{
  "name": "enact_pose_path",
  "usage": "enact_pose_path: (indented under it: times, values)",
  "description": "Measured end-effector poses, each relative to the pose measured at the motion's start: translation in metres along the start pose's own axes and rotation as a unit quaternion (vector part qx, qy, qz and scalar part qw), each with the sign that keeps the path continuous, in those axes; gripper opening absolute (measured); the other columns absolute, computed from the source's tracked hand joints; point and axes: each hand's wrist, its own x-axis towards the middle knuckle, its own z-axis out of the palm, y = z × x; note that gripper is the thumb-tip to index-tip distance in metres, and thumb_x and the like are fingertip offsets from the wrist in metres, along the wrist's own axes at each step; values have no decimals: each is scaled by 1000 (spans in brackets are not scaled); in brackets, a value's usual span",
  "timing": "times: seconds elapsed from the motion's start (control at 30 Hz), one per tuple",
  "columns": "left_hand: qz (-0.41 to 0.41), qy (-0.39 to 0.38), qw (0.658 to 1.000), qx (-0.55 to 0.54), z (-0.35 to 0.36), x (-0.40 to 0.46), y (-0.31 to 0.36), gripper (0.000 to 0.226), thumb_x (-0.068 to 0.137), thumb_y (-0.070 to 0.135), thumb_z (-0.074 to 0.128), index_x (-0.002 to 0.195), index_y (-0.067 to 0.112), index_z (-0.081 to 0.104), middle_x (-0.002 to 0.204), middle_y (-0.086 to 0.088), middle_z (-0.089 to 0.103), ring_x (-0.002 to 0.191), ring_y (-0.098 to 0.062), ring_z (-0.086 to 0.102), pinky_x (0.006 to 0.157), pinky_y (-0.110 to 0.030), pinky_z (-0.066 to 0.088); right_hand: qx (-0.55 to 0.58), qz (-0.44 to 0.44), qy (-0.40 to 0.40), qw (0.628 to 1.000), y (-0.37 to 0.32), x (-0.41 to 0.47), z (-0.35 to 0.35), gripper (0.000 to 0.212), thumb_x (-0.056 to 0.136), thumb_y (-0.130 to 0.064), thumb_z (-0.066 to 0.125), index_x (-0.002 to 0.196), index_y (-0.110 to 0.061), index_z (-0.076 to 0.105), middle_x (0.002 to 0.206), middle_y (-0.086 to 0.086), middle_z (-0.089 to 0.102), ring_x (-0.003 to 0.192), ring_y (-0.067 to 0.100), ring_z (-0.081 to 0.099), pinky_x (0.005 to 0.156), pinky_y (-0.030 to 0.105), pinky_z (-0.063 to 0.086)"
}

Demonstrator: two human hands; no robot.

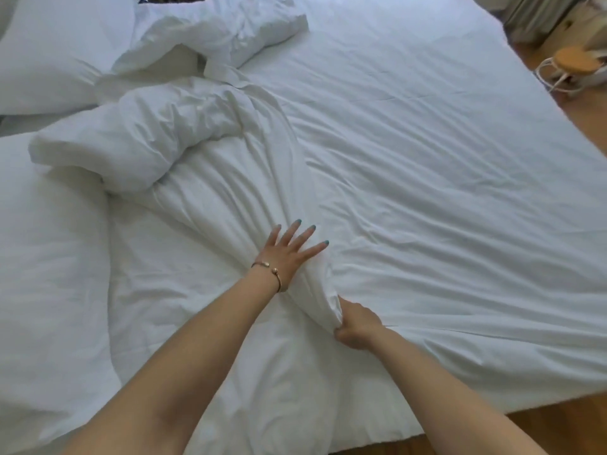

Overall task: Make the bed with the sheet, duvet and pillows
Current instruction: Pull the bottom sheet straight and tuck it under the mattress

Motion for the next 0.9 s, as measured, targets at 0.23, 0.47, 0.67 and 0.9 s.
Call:
enact_pose_path:
  times: [0.23, 0.47, 0.67, 0.9]
  values:
    - [149, -148, 957, 199, -13, 51, 1, 99, 62, 78, 62, 145, 34, 31, 152, 5, 32, 147, -24, 15, 118, -48, -1, -92, -31, 5, 995, -6, -45, 47, 30, 85, -10, 52, 115, -15, 51, 117, 10, 60, 110, 34, 57, 78, 35, 41]
    - [-120, -75, 986, -85, 64, -68, 2, 39, 75, 57, 51, 89, 25, 69, 95, 3, 72, 91, -17, 69, 78, -25, 45, -123, -12, 105, 987, -1, -20, 19, 108, 65, -87, 44, 153, -34, 11, 118, -1, 63, 125, 24, 41, 97, 40, 29]
    - [-166, -153, 958, -177, 103, -133, 36, 44, 69, 58, 49, 94, 26, 65, 97, 5, 71, 95, -19, 67, 75, -27, 41, 107, -42, 9, 993, -37, 12, -6, 96, 70, -79, 60, 150, -41, 24, 142, -14, 49, 135, 16, 39, 107, 38, 35]
    - [-237, 116, 922, -282, 81, -84, -22, 53, 62, 57, 56, 108, 31, 60, 113, 9, 58, 111, -20, 53, 93, -37, 41, -180, -153, -17, 971, -33, 8, 77, 126, 56, -70, 75, 150, -42, -5, 153, 3, 5, 144, 33, -1, 114, 60, -5]
